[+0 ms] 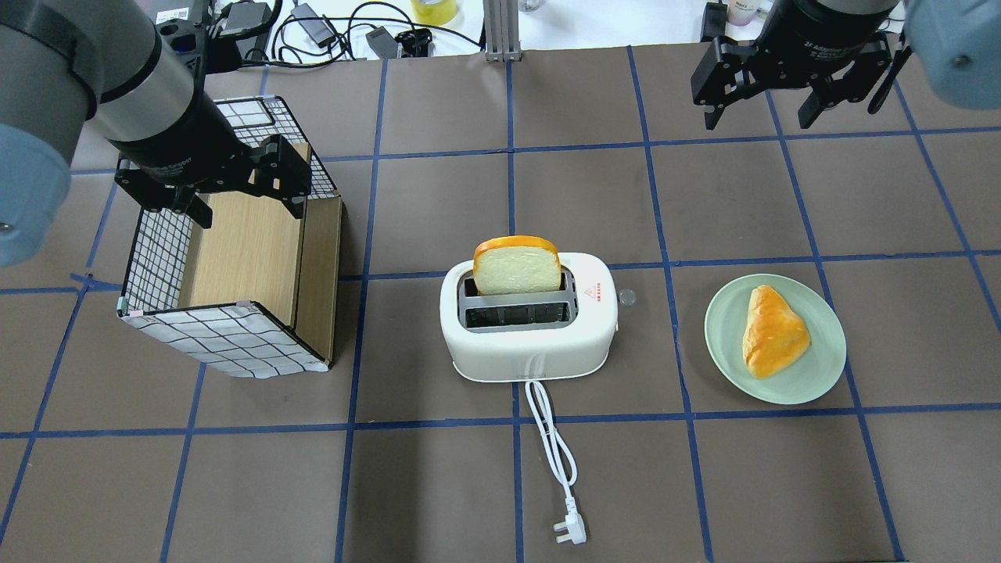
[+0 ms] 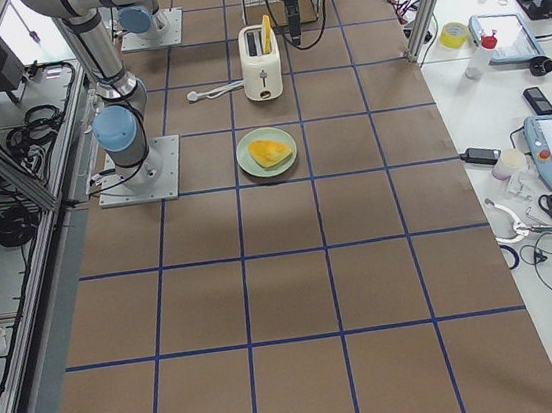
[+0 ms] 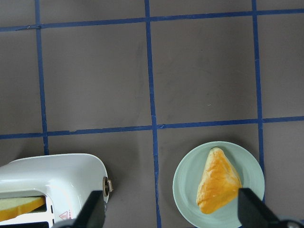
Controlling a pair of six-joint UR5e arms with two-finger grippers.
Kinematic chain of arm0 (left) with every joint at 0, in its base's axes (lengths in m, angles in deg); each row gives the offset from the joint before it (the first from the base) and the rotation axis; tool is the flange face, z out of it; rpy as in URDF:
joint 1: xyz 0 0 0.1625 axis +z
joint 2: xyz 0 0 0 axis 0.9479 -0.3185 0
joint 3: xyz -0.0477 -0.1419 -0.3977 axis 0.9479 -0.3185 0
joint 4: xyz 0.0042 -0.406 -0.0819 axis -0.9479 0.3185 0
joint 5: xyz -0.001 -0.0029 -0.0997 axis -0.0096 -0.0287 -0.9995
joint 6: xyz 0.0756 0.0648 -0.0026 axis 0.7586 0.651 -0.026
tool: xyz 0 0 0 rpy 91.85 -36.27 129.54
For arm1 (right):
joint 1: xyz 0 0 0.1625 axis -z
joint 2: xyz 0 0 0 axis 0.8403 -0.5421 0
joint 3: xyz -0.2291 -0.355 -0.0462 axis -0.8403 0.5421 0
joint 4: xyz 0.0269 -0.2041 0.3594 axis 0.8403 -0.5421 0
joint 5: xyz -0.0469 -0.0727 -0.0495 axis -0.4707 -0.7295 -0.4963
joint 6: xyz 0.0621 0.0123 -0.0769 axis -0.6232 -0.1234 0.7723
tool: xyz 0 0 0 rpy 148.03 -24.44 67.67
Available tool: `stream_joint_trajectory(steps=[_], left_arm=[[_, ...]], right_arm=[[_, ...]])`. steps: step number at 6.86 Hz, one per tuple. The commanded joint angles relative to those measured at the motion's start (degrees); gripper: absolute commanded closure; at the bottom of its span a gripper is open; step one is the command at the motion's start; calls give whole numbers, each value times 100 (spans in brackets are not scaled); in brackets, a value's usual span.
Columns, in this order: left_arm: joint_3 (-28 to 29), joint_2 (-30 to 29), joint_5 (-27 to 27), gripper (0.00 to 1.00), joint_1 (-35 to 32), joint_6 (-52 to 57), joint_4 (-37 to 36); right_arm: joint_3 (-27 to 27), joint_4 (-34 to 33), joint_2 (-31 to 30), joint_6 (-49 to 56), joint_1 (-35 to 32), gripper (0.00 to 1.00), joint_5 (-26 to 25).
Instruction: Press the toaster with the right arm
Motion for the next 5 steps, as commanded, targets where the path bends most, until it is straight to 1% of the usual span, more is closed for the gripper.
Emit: stream_joint_trajectory(steps=[1,5], left_arm=[[0,0,4,0,0,0,0],[0,0,4,0,0,0,0]], right_arm=[[-9,0,-9,1,0,0,11],[-9,79,-9,-52,8,0,29]])
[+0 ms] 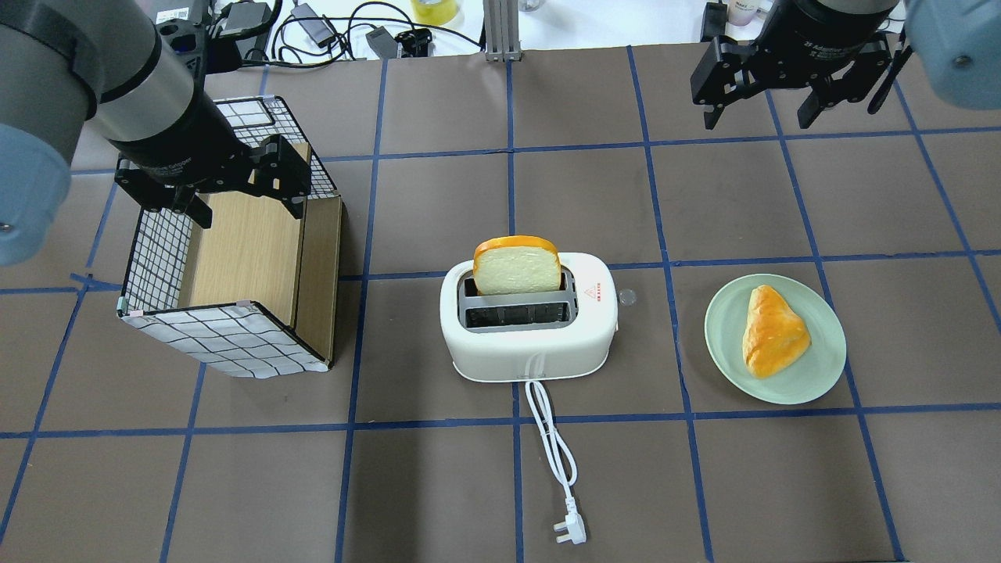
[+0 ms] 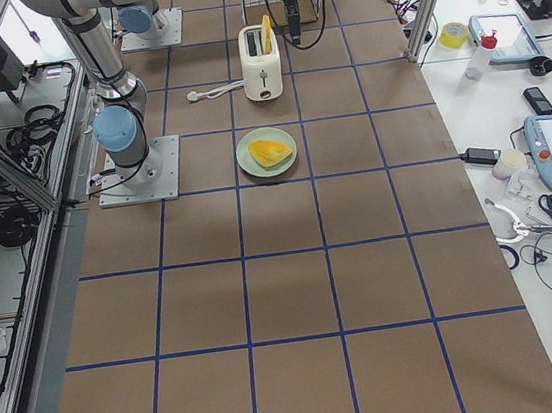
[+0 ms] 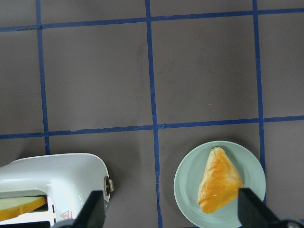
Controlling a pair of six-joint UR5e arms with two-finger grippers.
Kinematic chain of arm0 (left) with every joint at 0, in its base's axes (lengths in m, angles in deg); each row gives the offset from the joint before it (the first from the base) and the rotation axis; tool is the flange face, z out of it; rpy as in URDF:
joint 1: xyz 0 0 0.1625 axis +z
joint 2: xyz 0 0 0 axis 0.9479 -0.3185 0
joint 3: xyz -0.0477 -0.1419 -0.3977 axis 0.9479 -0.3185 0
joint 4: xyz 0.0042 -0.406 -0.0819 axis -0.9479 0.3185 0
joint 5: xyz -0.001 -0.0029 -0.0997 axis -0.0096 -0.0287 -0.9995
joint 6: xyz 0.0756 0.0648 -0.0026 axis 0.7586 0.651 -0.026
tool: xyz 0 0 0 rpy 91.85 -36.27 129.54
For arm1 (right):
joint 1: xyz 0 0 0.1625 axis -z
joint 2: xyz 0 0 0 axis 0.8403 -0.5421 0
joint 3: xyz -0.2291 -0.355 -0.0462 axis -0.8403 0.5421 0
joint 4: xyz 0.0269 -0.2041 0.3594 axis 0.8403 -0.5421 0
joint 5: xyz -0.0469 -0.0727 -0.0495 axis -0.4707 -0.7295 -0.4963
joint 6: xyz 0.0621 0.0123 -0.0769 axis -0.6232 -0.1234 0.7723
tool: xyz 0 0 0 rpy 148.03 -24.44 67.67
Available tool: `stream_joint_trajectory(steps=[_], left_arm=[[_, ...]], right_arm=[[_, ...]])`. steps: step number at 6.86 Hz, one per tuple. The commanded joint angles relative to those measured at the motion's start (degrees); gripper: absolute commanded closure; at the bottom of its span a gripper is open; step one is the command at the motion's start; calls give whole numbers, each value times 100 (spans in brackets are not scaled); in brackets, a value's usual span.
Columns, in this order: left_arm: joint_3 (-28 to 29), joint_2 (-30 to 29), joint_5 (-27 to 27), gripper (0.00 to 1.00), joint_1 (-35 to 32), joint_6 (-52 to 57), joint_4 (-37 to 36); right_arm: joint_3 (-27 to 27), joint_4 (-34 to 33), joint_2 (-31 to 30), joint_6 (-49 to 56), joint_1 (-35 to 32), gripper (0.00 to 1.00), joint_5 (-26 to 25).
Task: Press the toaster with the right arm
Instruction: 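Move the right gripper down toward the lever on the white toaster's side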
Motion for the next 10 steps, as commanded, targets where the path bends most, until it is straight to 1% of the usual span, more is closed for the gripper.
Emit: stream_joint_trajectory(steps=[1,2,3,4,5,6,7,8,9,10], left_arm=[[0,0,0,0,0,0,0],[0,0,0,0,0,0,0],[0,0,0,0,0,0,0],[0,0,-9,0,0,0,0],[0,0,0,0,0,0,0],[0,0,0,0,0,0,0],[0,0,0,0,0,0,0],[0,0,0,0,0,0,0],[0,0,0,0,0,0,0],[0,0,0,0,0,0,0]], right_arm=[[-33,304,17,-25,60,40,714],[-33,854,17,-25,78,96,1296],[-68,1060,26,10,104,100,1711],[-199,1184,35,54,305,100,2211],[-365,1359,35,89,733,100,3051],[-602,1413,35,220,972,100,3442],[-900,1414,35,604,1001,100,3812],[-1312,1405,44,1269,1079,100,4424],[-1673,1396,52,1746,1211,100,4674],[-1929,1379,61,2055,1264,100,4720]])
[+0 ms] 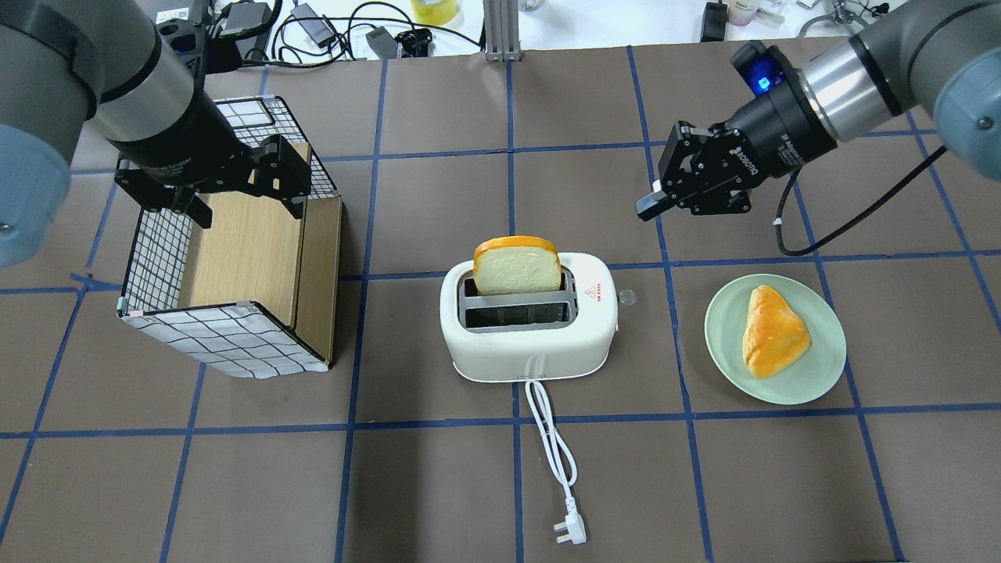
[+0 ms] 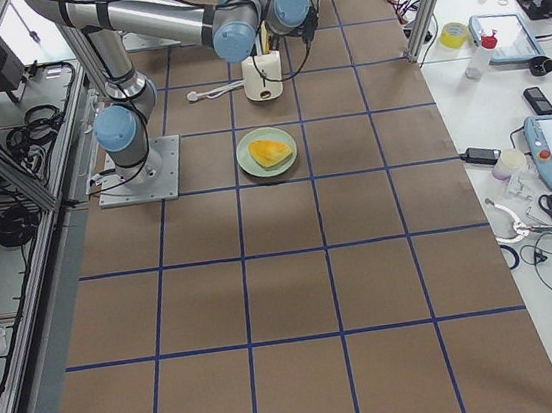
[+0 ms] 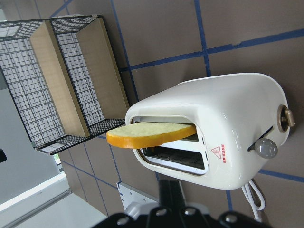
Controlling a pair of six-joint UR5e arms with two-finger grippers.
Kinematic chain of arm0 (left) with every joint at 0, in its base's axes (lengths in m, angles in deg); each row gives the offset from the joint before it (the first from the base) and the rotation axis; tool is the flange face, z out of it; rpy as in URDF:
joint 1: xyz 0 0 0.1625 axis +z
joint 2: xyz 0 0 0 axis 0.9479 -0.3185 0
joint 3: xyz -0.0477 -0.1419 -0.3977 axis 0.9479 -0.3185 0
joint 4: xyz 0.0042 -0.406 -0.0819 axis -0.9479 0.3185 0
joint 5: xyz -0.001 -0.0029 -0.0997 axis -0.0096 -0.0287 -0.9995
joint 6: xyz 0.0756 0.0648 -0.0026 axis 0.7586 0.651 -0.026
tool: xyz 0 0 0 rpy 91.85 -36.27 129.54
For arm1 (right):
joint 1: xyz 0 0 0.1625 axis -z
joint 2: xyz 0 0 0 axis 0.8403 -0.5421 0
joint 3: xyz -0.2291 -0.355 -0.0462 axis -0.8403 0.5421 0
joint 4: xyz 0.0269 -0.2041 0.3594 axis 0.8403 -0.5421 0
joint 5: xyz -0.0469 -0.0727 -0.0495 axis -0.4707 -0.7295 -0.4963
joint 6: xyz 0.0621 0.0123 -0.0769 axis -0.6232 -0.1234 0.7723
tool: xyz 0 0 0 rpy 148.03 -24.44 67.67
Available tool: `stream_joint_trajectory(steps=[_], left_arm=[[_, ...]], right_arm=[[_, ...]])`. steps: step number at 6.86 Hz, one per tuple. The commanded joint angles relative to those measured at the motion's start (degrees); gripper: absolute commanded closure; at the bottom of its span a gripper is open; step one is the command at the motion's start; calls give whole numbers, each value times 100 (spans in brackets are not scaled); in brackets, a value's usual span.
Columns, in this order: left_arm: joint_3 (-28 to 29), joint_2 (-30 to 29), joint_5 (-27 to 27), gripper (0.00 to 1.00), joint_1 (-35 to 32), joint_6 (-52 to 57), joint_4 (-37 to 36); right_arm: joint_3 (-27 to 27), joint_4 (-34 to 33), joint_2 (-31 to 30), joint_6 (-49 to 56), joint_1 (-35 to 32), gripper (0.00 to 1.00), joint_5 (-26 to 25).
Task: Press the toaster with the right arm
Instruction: 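Move the right gripper down toward the lever on the white toaster's side, then push the toaster lever down with the right gripper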
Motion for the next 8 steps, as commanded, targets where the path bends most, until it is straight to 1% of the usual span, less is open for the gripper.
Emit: stream_joint_trajectory(steps=[1,2,3,4,5,8], left_arm=[[0,0,0,0,0,0,0],[0,0,0,0,0,0,0],[0,0,0,0,0,0,0],[0,0,-9,0,0,0,0],[0,0,0,0,0,0,0],[0,0,0,0,0,0,0]], right_arm=[[-667,-51,10,702,94,100,178],[-940,-113,10,713,111,100,108],[-1090,-192,19,722,129,100,38],[-1179,-358,71,713,129,100,-111],[-1223,-533,211,704,129,100,-156],[-1364,-1026,554,713,129,100,-165]])
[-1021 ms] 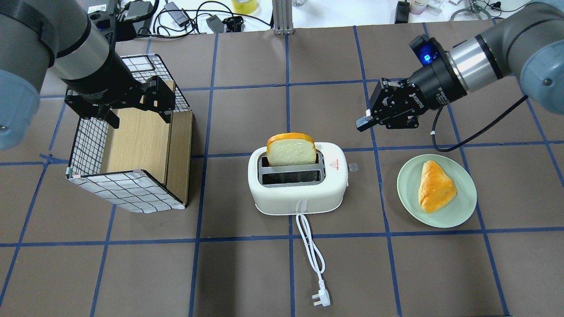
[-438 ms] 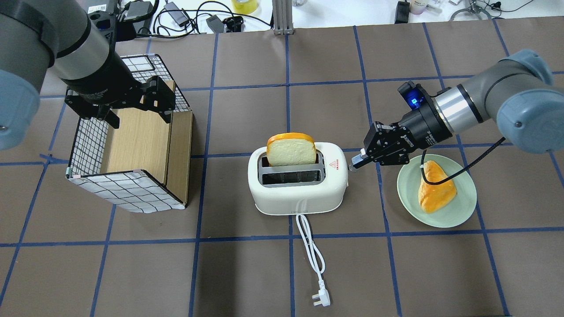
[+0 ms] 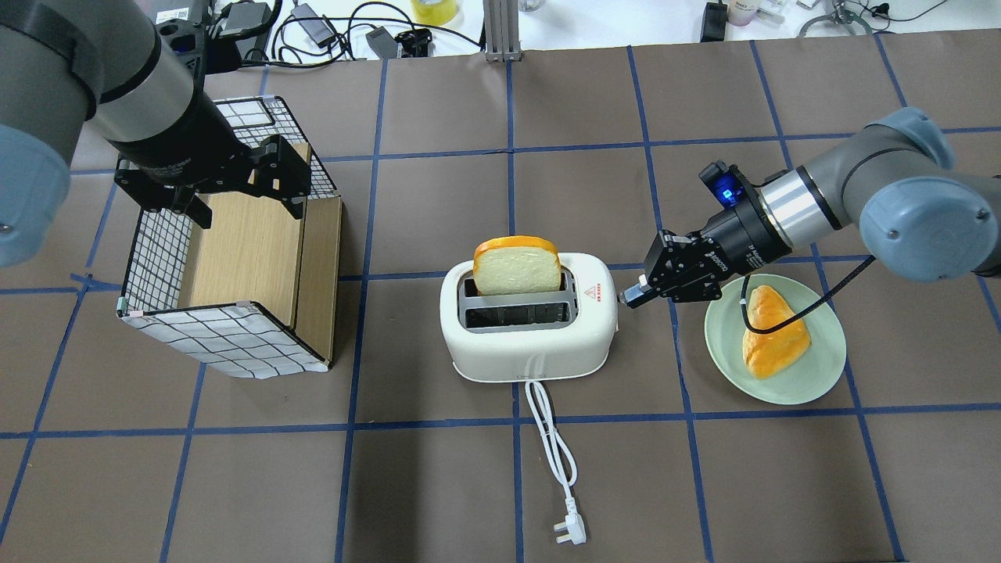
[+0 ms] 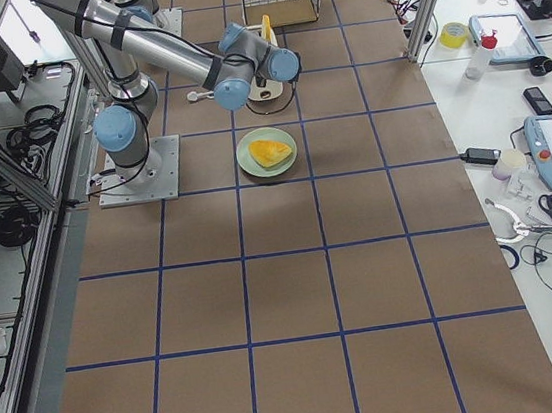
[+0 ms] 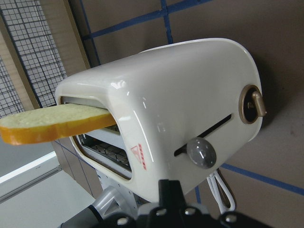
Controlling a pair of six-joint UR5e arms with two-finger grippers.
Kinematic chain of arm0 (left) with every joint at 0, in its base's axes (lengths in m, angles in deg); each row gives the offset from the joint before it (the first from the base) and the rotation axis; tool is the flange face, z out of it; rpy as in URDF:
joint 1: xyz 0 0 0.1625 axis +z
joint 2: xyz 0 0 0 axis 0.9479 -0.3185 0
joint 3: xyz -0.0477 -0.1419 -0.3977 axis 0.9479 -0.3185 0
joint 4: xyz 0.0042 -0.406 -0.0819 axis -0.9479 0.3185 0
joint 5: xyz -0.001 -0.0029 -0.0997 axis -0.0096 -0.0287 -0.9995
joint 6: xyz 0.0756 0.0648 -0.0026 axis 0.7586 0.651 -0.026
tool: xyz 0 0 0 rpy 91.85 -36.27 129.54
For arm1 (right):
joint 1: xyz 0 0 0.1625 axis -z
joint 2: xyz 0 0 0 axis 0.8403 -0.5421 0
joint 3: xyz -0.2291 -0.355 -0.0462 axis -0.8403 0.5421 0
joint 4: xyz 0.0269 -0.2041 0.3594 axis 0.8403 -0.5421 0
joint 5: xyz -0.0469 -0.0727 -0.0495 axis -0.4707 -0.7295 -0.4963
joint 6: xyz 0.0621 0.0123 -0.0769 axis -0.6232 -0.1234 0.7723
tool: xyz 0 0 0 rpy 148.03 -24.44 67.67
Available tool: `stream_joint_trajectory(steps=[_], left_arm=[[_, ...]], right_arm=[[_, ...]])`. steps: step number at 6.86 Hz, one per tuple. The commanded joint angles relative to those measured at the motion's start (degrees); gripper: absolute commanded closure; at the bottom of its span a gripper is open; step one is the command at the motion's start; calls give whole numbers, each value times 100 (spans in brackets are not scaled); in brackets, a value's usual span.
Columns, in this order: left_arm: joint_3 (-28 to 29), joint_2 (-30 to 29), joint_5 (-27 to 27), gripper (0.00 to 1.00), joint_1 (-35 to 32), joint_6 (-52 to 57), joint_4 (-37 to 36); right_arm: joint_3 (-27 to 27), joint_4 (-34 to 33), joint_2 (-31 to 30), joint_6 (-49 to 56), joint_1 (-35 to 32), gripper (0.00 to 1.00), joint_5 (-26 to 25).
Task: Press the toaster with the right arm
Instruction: 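Push the toaster lever down with the right gripper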
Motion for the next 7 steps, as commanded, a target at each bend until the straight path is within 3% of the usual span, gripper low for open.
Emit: stream_joint_trajectory(steps=[1,7], left_arm=[[0,0,-8,0,0,0,0],[0,0,0,0,0,0,0]], right_arm=[[-224,-494,197,-6,0,100,-4],[-400,-1014,497,-6,0,100,-241]])
